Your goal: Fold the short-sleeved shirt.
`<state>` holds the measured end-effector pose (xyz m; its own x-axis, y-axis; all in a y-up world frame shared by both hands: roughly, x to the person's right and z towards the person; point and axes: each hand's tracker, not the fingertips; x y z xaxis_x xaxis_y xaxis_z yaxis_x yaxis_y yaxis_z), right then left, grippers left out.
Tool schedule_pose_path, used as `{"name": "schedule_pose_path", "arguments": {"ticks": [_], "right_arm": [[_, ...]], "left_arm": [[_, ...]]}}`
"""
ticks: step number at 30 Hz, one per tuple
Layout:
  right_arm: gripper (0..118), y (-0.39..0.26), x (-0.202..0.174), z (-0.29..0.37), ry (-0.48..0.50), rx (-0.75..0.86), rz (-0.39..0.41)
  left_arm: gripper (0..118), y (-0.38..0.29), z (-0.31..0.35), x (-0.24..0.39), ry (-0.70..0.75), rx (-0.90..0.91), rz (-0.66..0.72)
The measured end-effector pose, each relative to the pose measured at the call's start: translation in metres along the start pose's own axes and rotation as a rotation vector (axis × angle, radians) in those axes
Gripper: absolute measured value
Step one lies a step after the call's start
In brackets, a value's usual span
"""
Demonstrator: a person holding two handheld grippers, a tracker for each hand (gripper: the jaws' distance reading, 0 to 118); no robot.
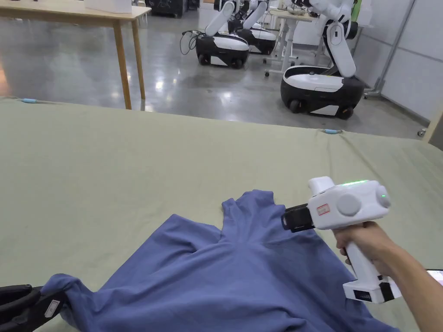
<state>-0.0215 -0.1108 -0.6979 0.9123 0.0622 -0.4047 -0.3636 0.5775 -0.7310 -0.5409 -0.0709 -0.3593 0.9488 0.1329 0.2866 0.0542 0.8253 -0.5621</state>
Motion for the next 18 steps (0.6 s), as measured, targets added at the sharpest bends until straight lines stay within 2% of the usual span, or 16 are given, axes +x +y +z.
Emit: {"name": "schedule_pose_path", "arguments": {"ticks": [3, 4, 6, 7, 8, 9, 12, 14, 15, 18], "right_arm": [[69, -0.001, -0.016, -0.016, -0.054, -0.07, 0.086], [56, -0.002, -0.021, -0.021, -0.071, -0.114, 0.118], [27, -0.006, -0.029, -0.016, -0.012, -0.078, 0.092], [27, -0.005, -0.032, -0.014, -0.018, -0.08, 0.102], [19, -0.006, -0.036, -0.013, -0.036, -0.095, 0.154], [4, -0.008, -0.042, -0.009, -0.095, -0.081, 0.198], [4, -0.016, -0.044, 0.017, -0.068, -0.016, 0.17], [4, -0.024, -0.044, 0.053, 0.041, 0.074, 0.065], [4, -0.027, -0.044, 0.075, 0.043, 0.152, 0.011], [4, -0.021, -0.041, 0.145, 0.016, 0.335, -0.037]], "left_arm": [[4, 0.003, -0.002, -0.001, 0.001, -0.003, -0.004], [4, 0.004, -0.002, -0.001, 0.002, -0.004, -0.004], [4, 0.004, -0.002, -0.001, 0.011, -0.007, -0.006], [4, 0.004, -0.001, -0.002, 0.02, -0.002, -0.008], [4, 0.004, -0.001, -0.002, 0.024, 0.003, -0.005], [4, 0.004, 0.0, -0.002, 0.024, 0.013, -0.002], [4, 0.005, -0.001, -0.003, 0.02, 0.027, 0.017], [4, 0.009, -0.002, -0.003, 0.026, 0.04, 0.018], [4, 0.014, -0.002, -0.004, 0.046, 0.061, 0.012], [4, 0.05, -0.011, -0.004, 0.028, 0.124, 0.035]]}}
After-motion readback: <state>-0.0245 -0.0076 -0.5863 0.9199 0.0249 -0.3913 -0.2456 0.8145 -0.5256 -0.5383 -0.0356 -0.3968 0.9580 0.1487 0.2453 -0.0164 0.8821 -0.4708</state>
